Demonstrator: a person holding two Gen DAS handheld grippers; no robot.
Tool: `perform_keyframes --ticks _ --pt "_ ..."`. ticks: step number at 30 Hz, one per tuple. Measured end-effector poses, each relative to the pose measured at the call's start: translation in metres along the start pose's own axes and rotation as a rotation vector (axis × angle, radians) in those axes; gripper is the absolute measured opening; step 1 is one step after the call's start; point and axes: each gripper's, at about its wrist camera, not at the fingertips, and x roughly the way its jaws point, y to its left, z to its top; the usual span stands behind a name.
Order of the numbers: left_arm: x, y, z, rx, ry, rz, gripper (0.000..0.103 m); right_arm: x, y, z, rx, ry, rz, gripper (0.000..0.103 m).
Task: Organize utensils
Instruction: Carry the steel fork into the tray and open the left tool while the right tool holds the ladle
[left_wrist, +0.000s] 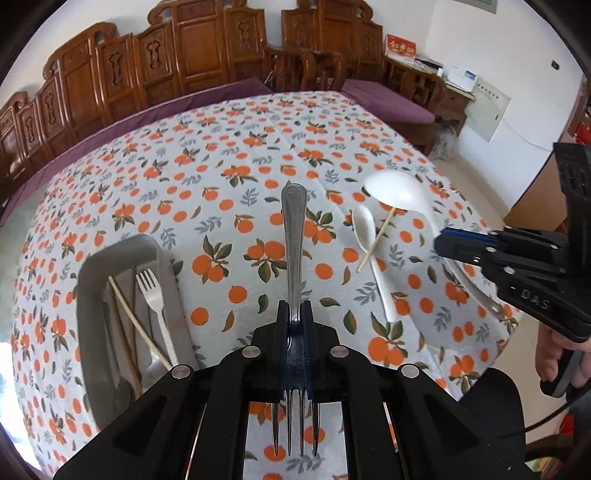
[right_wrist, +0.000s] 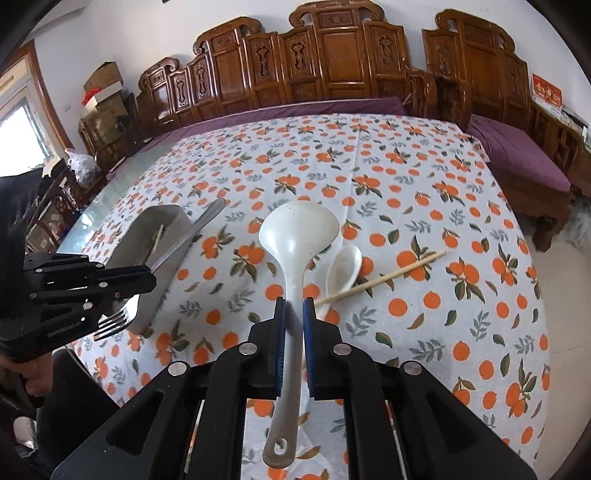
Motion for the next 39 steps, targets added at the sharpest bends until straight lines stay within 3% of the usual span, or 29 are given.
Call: perform_keyframes --ticks 8,19,39 --pt "-0.033 0.016 0.001 -0.008 -0.051 -0.025 0.006 -0.012 0.034 0.017 -0.045 -0.029 0.027 0.011" --pt "-0.042 0.064 -0.010 -0.061 -0.061 -0.020 0.006 -0.006 0.066 0.037 -0.079 -0.029 0.064 0.011" --pt "0.009 0.159 -0.048 -0.208 0.032 0.047 0.006 0.048 0.097 0.045 -0.086 0.049 0.106 0.011"
